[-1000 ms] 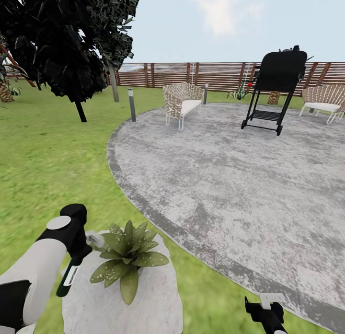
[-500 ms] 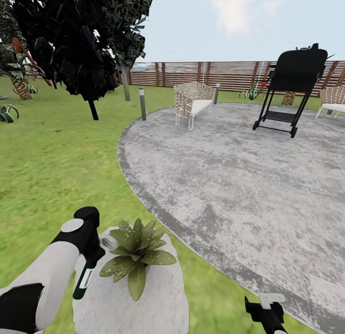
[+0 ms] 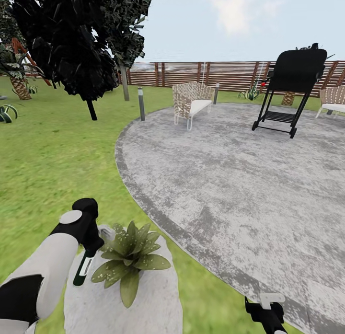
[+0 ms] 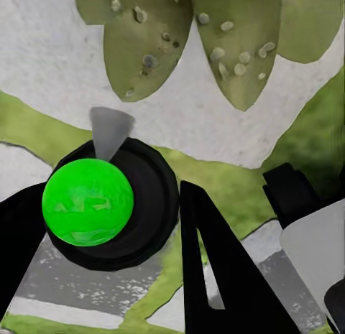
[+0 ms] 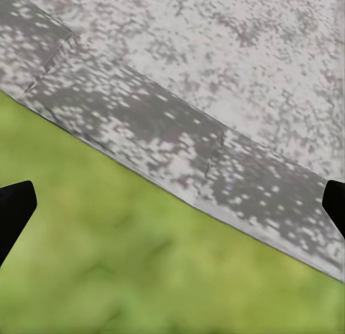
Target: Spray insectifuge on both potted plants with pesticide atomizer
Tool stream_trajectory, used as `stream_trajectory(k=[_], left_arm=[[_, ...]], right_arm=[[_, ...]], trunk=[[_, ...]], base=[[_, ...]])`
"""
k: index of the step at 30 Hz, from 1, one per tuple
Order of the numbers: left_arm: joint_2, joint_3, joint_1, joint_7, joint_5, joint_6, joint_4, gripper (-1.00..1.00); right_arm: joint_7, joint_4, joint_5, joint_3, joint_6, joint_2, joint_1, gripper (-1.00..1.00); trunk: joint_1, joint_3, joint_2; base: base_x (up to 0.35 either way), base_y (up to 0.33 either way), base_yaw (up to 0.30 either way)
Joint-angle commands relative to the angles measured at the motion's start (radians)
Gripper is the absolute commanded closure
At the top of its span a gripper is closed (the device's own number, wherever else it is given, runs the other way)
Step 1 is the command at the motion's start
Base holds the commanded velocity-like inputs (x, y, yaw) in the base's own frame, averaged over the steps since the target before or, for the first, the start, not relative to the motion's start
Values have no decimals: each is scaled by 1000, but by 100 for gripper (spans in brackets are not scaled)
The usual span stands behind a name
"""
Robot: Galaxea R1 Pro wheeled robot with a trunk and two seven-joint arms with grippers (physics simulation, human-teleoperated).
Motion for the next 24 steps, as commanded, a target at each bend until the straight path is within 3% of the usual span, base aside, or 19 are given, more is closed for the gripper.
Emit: stream_trajectory(k=[1,12,20,24], left_arm=[[-1,3,-7,-9,-11,10,-1,100],[6,1,-14,-9,-28,8,-2,100],[0,0,-3,-9,-27,10,-2,100],[2,-3,-2,-9,-27,10,-2,100]], right_arm=[[-4,1,11,-7,-3,-1,-1,-100],[-3,1,12,-5,-3,-2,-1,-100],[-3,1,12,-6,-3,-1,-1,-100],[-3,1,9,-7,-3,1,-1,-100]], trunk=[[0,-1,0],[0,-1,0],[0,-1,0],[0,-1,0]], base=[[0,0,0],[13,0,0],[279,0,0],[58,0,6]])
